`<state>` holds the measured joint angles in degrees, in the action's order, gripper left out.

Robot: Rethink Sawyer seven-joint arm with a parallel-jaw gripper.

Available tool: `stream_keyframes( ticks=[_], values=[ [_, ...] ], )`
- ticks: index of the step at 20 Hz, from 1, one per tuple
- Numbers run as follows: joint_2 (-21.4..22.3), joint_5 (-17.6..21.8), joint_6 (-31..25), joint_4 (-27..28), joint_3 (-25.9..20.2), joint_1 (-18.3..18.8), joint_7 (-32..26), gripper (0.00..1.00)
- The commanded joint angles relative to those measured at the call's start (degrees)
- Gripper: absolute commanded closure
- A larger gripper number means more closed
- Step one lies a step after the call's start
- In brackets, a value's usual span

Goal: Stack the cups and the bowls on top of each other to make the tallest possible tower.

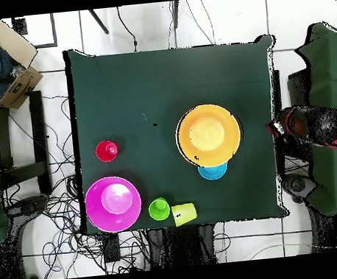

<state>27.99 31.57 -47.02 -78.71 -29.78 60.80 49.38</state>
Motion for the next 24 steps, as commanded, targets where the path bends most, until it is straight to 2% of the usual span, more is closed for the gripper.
stream_keyframes(
  ticks=[1,3,5,9,17,20,24],
  values=[
    [-6.38,2.89,4.22,-3.77,-0.40,-1.13,-1.90,0.00],
    [-8.08,1.64,1.01,-0.89,1.70,-3.22,1.67,0.00],
    [-9.31,1.91,0.52,0.64,2.01,-4.06,1.46,0.00],
    [-11.22,1.70,2.26,1.09,1.47,-3.34,0.67,0.00],
    [-14.77,4.16,8.12,1.65,1.46,-2.99,0.66,0.00],
    [-14.89,3.68,8.26,1.22,0.75,-1.60,-0.82,0.00],
    [-14.83,3.46,7.82,1.66,0.67,-1.68,-1.05,0.00]
  ],
)
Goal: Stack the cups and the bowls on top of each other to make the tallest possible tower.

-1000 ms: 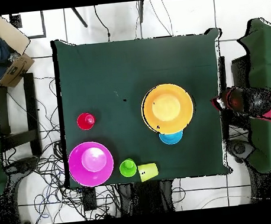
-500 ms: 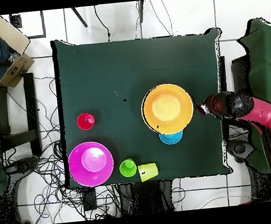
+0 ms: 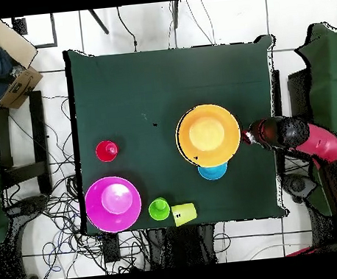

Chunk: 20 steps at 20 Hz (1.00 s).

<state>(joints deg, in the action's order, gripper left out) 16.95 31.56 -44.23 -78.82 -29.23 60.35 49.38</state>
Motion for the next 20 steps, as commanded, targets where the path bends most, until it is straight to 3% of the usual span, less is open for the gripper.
stream_keyframes(
  ticks=[1,10,20],
  values=[
    [-3.91,3.46,4.99,1.91,0.13,-1.24,-1.09,0.00],
    [-6.00,4.58,8.33,2.50,0.11,-1.37,-0.47,0.00],
    [-3.37,4.22,10.35,1.40,6.03,-8.80,12.12,0.00]
  ],
)
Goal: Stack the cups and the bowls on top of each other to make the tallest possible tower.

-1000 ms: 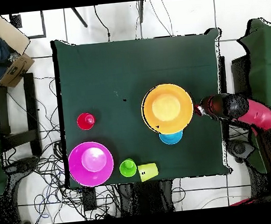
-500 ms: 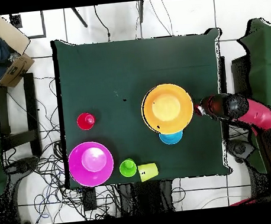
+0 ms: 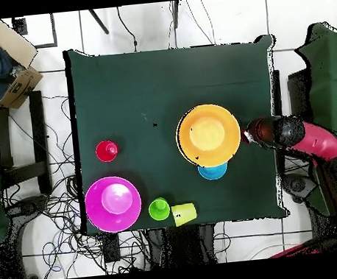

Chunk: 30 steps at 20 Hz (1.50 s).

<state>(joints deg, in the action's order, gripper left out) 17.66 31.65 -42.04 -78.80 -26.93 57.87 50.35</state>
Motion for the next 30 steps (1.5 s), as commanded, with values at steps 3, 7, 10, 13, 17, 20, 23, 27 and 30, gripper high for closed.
stream_keyframes(
  ticks=[3,7,10,13,17,20,23,27,30],
  values=[
    [-3.28,3.88,9.62,0.53,5.15,-8.20,13.01,0.00],
    [-2.14,2.83,10.70,-0.72,6.78,-10.15,14.75,0.00],
    [-1.80,1.94,10.51,-0.79,7.21,-10.76,14.60,0.00],
    [-1.12,1.14,9.55,-1.08,7.10,-10.79,13.85,0.00],
    [0.12,0.02,7.46,-1.50,6.62,-10.20,12.55,0.00],
    [0.60,-0.66,6.20,-1.39,6.45,-10.11,12.01,0.00],
    [0.97,-1.19,5.33,-1.43,6.24,-9.98,11.41,0.00],
    [1.58,-1.63,5.19,-2.13,6.30,-10.24,11.85,0.00],
    [2.47,-2.28,4.45,-2.52,6.56,-11.19,12.94,0.00]
  ],
)
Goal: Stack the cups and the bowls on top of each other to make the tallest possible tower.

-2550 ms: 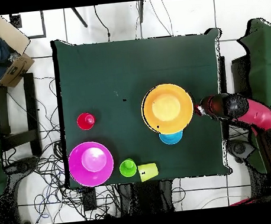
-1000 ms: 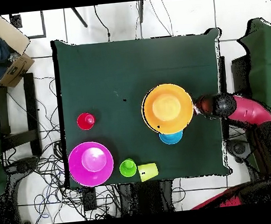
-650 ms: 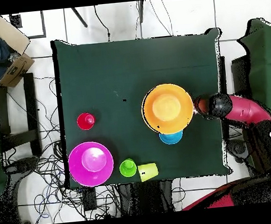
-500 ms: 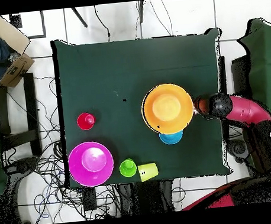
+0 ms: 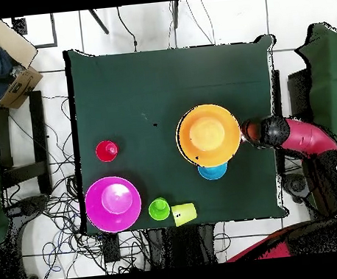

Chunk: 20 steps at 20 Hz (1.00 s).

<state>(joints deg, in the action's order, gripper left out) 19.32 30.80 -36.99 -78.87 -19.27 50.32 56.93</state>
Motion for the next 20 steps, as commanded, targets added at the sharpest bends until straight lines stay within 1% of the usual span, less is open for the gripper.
stream_keyframes(
  ticks=[1,7,20],
  values=[
    [1.03,-1.52,-0.60,-2.62,-0.97,-3.91,6.68,0.00],
    [1.65,-1.88,0.03,-3.40,-0.49,-4.77,7.46,0.00],
    [1.43,-2.45,0.80,-3.70,0.00,-4.85,6.79,0.00]
  ],
)
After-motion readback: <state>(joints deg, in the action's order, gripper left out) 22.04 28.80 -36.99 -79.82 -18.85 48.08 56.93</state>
